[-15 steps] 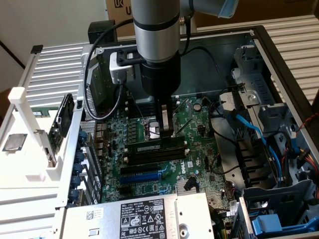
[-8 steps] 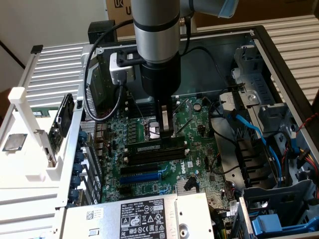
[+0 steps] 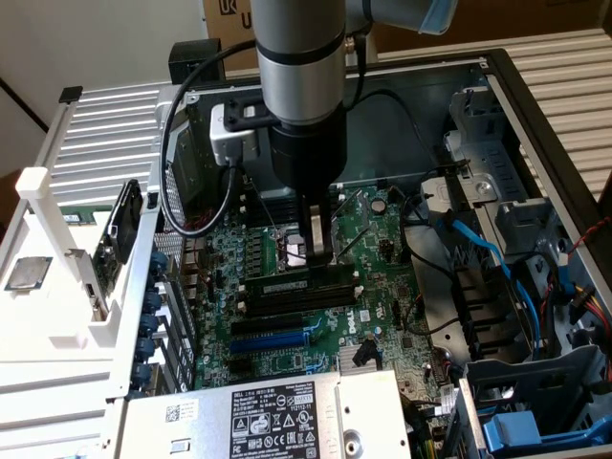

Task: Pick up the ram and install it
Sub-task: 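Pick up the ram and move it above insertion slot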

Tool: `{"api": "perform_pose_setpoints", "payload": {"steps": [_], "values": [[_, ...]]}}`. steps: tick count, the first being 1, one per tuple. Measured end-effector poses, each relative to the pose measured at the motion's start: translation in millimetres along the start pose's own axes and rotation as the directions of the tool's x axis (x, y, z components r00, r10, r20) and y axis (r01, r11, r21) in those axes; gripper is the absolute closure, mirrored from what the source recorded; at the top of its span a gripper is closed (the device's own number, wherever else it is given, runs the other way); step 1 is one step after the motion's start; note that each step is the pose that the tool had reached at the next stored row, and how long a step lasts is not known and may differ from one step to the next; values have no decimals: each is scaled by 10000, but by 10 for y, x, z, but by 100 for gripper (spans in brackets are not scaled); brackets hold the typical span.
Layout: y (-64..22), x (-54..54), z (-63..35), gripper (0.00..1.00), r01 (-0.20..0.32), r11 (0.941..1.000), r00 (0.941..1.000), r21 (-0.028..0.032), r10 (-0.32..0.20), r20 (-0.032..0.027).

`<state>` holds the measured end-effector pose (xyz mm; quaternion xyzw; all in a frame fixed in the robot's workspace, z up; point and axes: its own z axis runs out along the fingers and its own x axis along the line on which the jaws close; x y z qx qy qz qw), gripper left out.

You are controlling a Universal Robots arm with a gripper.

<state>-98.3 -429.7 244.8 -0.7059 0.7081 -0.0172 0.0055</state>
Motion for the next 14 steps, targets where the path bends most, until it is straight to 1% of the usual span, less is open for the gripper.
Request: {"api": "perform_pose_setpoints", "payload": {"steps": [6, 14], "values": [[6, 3, 8, 88, -12, 10000, 10000, 2, 12, 64], [7, 7, 15, 88, -90, 10000, 9999, -1, 90, 92]]}}
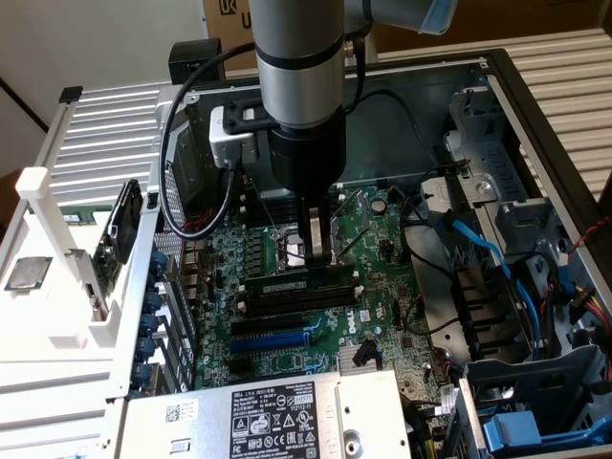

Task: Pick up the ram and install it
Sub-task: 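Pick up the ram and move it above insertion slot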

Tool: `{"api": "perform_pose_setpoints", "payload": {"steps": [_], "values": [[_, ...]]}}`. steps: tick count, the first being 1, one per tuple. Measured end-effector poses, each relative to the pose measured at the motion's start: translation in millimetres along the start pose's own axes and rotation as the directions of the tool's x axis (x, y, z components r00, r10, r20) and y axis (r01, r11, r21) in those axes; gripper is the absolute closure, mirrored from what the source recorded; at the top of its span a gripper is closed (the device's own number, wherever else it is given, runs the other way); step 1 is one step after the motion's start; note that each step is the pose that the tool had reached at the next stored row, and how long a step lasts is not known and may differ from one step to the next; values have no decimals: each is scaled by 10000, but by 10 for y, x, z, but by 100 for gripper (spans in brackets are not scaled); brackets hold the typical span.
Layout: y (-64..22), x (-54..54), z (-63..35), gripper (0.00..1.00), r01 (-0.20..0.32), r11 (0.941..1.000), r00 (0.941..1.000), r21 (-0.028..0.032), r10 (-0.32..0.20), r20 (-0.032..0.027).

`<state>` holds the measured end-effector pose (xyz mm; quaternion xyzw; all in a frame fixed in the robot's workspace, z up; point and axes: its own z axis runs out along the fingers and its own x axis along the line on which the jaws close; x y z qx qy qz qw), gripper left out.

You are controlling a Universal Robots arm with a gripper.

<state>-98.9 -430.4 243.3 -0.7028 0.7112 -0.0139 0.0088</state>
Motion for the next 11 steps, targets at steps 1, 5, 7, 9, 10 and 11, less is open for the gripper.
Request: {"api": "perform_pose_setpoints", "payload": {"steps": [1, 5, 7, 9, 10, 11], "values": [[0, 0, 0, 88, 0, 10000, 10000, 0, 0, 0], [4, 5, 4, 88, 1, 10000, 10000, 6, -1, 1], [5, 6, 7, 88, -1, 10000, 10000, 12, 1, 0], [5, 6, 11, 88, -1, 10000, 10000, 26, 1, 0], [6, 6, 12, 88, -5, 10000, 10000, 35, 5, 0], [7, 6, 14, 88, -12, 10000, 10000, 43, 12, 1]]}}
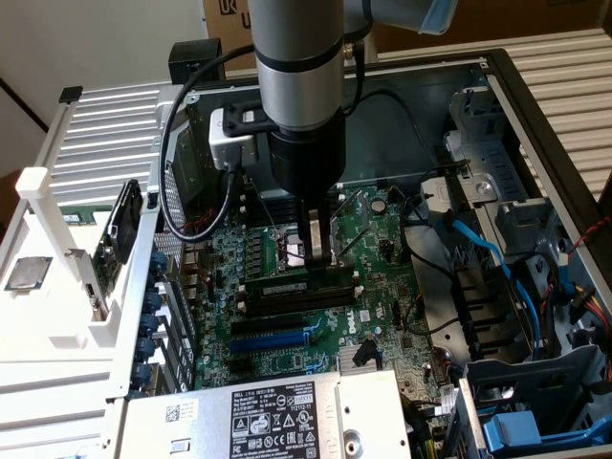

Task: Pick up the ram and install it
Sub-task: 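Pick up the ram and move it above insertion slot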

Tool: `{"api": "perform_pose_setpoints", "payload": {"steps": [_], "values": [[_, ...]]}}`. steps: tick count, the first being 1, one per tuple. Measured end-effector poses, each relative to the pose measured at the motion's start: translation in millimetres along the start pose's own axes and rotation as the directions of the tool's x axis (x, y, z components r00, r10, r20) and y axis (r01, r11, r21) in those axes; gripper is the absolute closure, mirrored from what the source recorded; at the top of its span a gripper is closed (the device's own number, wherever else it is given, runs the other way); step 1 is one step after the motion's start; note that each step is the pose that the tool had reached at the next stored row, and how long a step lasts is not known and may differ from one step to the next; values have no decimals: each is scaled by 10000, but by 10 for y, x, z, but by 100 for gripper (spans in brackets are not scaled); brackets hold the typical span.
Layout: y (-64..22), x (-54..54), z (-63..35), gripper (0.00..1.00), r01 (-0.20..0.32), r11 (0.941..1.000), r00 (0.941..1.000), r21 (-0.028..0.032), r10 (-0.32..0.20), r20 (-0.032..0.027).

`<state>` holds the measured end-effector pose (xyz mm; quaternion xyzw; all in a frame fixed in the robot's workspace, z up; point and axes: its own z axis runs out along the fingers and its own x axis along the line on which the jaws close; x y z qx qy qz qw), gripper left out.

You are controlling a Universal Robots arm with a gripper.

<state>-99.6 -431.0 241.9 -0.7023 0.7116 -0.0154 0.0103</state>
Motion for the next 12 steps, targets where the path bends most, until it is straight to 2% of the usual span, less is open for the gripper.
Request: {"api": "perform_pose_setpoints", "payload": {"steps": [12], "values": [[9, 3, 3, 88, -37, 10000, 10000, 10, 37, 0]]}}
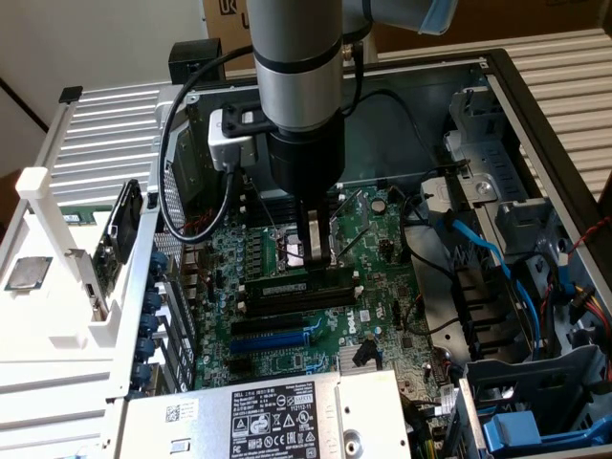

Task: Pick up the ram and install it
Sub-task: 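Pick up the ram and move it above insertion slot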

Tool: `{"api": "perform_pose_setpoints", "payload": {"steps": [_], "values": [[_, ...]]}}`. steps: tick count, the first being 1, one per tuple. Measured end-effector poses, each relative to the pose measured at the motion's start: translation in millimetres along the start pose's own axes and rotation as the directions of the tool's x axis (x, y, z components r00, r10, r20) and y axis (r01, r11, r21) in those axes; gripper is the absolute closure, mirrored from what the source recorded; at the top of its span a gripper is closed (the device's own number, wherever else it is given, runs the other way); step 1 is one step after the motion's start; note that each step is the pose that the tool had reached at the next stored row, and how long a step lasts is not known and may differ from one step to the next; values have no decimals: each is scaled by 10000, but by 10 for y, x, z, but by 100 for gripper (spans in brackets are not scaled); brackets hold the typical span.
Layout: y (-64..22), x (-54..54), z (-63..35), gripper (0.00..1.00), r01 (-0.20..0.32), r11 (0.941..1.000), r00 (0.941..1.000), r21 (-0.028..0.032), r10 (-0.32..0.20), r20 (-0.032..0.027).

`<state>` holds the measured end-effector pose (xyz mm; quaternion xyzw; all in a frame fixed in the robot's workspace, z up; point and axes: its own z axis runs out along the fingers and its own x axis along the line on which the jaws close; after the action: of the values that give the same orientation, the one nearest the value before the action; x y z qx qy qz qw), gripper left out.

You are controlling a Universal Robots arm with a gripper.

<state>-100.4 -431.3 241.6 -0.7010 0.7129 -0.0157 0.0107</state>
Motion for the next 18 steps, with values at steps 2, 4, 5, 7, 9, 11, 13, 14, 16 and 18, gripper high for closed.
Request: {"api": "perform_pose_setpoints", "payload": {"steps": [2, 4, 5, 7, 9, 11, 13, 14, 16, 18], "values": [[-1, 1, 0, 88, -19, 10000, 10000, -1, 19, -2], [-1, 1, 0, 88, -27, 10000, 10000, -1, 27, -3], [-1, 1, 0, 88, -28, 10000, 10000, -1, 28, -2], [0, 1, 3, 88, -28, 10000, 10000, 0, 28, -1], [0, 1, 5, 88, -28, 10000, 10000, -1, 28, -2], [0, 1, 10, 88, -27, 10000, 10000, 0, 27, -1], [0, 0, 14, 88, -28, 10000, 10000, -1, 28, -2], [0, 0, 18, 88, -28, 10000, 10000, 0, 28, -1], [0, 0, 21, 88, -28, 10000, 10000, -2, 28, -3], [2, 0, 26, 88, -28, 10000, 10000, 0, 28, 0]]}}
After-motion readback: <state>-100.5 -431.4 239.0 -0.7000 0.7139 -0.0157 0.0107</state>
